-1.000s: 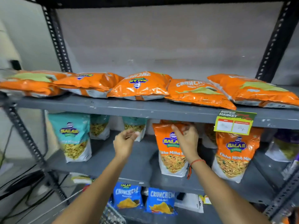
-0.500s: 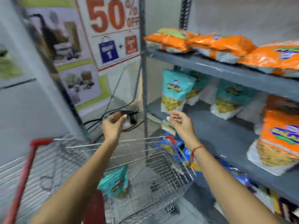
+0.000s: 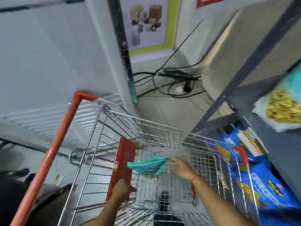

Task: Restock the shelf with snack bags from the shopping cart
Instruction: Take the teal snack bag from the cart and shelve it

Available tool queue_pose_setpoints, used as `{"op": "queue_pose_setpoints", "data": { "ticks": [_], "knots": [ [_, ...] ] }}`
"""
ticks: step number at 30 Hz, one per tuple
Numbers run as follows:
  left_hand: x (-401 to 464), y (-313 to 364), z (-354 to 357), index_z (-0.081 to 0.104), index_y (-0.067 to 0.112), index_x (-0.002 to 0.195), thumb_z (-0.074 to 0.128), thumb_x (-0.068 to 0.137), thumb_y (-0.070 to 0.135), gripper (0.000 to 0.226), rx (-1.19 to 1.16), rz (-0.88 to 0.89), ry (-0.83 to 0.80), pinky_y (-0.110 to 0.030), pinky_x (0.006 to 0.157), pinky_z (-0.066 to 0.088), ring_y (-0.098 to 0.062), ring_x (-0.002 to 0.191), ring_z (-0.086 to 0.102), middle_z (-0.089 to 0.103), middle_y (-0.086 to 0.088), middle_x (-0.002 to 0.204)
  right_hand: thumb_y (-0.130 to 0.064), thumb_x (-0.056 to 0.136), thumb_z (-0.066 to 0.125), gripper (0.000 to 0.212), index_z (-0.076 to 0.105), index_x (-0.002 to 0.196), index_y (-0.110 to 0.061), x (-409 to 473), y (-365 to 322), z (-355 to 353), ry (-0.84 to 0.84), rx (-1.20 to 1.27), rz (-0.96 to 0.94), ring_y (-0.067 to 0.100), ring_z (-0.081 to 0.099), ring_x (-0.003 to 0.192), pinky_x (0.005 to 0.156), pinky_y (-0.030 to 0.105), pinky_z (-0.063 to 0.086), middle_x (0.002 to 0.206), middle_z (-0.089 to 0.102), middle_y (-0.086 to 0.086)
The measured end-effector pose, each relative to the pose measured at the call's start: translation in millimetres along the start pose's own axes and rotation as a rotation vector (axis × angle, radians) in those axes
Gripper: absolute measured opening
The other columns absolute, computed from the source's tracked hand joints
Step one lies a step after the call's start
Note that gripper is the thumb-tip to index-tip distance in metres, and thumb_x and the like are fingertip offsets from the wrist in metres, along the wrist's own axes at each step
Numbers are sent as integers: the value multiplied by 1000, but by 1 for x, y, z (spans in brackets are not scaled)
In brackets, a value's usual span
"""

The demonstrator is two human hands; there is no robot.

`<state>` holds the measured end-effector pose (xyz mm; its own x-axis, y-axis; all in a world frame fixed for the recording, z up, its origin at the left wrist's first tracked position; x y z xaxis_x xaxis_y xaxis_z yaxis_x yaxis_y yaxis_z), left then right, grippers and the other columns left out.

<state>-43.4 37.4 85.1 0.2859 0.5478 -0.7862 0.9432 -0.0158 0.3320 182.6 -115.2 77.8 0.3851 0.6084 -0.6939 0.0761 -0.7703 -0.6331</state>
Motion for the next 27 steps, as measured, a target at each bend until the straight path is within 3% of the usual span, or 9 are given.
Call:
{"op": "queue_pose_setpoints", "data": {
  "ticks": [2,4,6,10,14,16,19,23,27],
  "knots": [
    [17,-2,14,52,4,126,75,72,19,61,-161,-25,18,-18,56,48,-27,90,61,65,-18,111,-5,76,74,62,48,131,-10,26,6,14,-49,2,25,28,55,119,99,35,47,128,58,14],
    [36,-1,24,56,10,123,76,67,20,60,-286,-16,126,-30,76,49,-30,103,62,67,-14,115,-21,73,79,52,56,118,-10,45,11,26,-48,18,14,31,59,111,98,44,49,118,62,13],
    [51,-1,30,64,10,111,76,70,19,43,-338,-31,177,-32,78,45,-27,100,65,72,-12,106,-21,72,80,27,64,95,-19,59,19,36,18,85,12,29,64,100,94,48,52,106,68,13],
    [59,11,27,73,10,94,73,74,22,23,-347,-33,323,-32,68,47,-28,87,71,76,-16,88,-17,76,74,12,76,87,-13,70,35,45,275,121,-18,22,73,80,73,44,59,85,78,10],
    [52,28,24,72,8,97,71,77,14,21,-393,36,388,-30,68,44,-26,82,68,76,-17,90,-20,78,73,4,75,81,-21,56,41,41,342,187,1,18,72,74,70,45,61,78,77,5],
    [45,43,22,72,6,96,69,78,11,19,-394,121,389,-29,69,41,-26,82,67,75,-18,90,-19,79,72,10,72,74,-27,36,35,29,398,212,-6,16,72,72,69,43,61,75,76,4],
    [27,71,21,71,5,92,69,79,14,16,-467,250,383,-29,69,39,-27,82,66,74,-16,86,-13,81,70,26,65,61,-29,-3,25,7,500,225,-12,-7,63,58,57,19,53,58,68,-9],
    [-26,121,18,67,8,80,64,83,15,9,-609,448,349,-30,61,37,-24,73,59,65,-5,72,-28,81,69,31,61,60,-6,-68,19,-20,716,225,-50,15,56,55,55,36,45,58,63,10],
    [-87,171,15,60,12,73,62,85,17,13,-698,701,216,-31,64,41,-10,67,51,62,-3,70,-50,74,57,55,48,59,2,-150,5,-51,976,240,-162,13,39,56,53,35,31,55,45,12]
  ]
}}
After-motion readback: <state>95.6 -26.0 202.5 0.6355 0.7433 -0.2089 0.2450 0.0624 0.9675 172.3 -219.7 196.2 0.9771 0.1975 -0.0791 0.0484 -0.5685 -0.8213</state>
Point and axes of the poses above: each hand's wrist, its own x-axis towards the middle knuckle, its own z-axis out of the palm, y = z × x, the point moved 2 cm from there along x, towards the middle knuckle
